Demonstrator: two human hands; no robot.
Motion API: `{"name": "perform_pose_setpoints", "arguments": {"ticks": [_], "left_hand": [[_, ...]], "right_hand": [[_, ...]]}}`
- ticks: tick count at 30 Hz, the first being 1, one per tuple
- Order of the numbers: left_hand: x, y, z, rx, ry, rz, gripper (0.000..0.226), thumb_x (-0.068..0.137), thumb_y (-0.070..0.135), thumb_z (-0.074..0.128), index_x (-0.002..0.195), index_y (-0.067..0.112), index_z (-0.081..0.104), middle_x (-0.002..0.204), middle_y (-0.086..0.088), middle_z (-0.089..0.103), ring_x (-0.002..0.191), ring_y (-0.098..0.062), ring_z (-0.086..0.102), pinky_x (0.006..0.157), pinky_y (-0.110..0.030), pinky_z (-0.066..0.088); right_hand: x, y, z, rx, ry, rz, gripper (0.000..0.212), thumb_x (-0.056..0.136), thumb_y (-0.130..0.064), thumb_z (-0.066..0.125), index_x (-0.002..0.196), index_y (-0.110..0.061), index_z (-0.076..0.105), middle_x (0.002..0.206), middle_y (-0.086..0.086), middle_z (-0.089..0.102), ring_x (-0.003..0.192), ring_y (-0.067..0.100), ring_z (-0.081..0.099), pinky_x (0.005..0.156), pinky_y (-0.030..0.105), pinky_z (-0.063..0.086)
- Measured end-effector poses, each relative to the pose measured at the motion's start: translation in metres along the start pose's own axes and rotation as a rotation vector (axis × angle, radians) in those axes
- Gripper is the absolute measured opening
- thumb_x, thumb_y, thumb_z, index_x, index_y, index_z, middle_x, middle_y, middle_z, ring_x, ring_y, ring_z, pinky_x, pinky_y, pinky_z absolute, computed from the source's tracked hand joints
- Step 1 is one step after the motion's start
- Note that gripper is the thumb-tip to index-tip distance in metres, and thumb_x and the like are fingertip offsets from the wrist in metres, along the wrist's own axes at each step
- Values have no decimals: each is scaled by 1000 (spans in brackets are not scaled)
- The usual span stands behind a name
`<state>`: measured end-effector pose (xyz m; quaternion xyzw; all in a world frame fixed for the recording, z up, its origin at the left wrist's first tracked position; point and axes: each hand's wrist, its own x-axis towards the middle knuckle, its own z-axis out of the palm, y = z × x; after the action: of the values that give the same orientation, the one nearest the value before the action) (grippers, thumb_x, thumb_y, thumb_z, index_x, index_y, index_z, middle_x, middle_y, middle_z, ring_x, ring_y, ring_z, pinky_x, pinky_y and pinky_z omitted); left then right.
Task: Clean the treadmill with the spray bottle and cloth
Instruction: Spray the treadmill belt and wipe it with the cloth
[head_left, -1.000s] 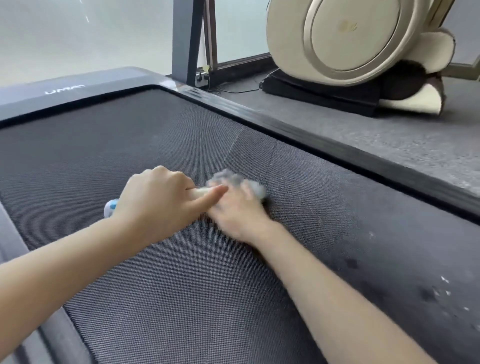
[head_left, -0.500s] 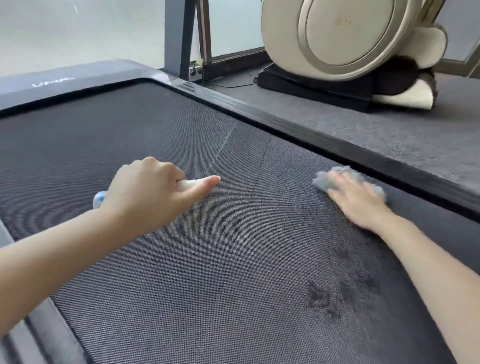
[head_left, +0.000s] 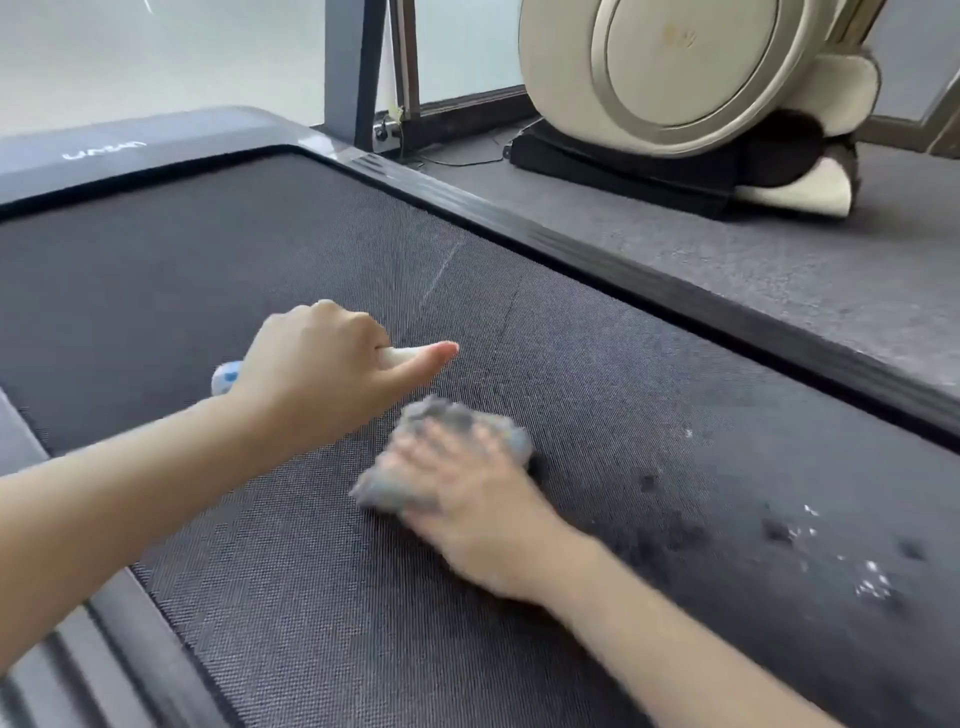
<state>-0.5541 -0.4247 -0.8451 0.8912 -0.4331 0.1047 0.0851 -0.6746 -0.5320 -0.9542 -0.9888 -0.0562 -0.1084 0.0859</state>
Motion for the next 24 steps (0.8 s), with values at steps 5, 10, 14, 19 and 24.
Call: {"name": "perform_pose_setpoints", "arguments": {"ticks": [5,10,14,19,24], "left_hand": [[-9,5,-29,34,-41,-21,82,78,81,25,47,8,44,49,-6,47,48,-20,46,50,-30,32],[-24,2,-57,27,-95,-60,78,81,76,28,49,6,40,48,-6,44,46,-23,44,49,-29,29],[-37,-6,-61,35,-82,-29,83,80,81,25,47,6,40,47,-7,44,47,-24,45,50,-30,33],[-51,-19,-41,-23,-20,55,82,77,82,23,45,8,33,45,-8,42,45,-24,44,49,-30,33],[-52,-21,-32,-129,-11,62,84,74,82,19,46,6,41,47,-10,50,49,-27,49,53,-32,38]], "right_hand": [[-58,-51,18,37,-128,-234,48,98,-46,29,145,-35,30,154,-14,29,145,12,16,118,43,4],[-70,43,-23,112,-153,112,53,97,-52,21,147,-35,28,157,-12,19,141,0,0,113,31,-14],[-80,134,-36,-28,-162,662,54,98,-48,19,150,-33,19,159,-9,12,146,10,-3,117,51,-1],[-50,76,-24,18,-53,713,50,102,-40,27,150,-24,21,158,-2,17,146,16,3,117,49,2],[-67,-70,0,178,-159,197,51,101,-41,31,149,-30,22,158,-12,13,143,4,-9,115,40,-17]]}}
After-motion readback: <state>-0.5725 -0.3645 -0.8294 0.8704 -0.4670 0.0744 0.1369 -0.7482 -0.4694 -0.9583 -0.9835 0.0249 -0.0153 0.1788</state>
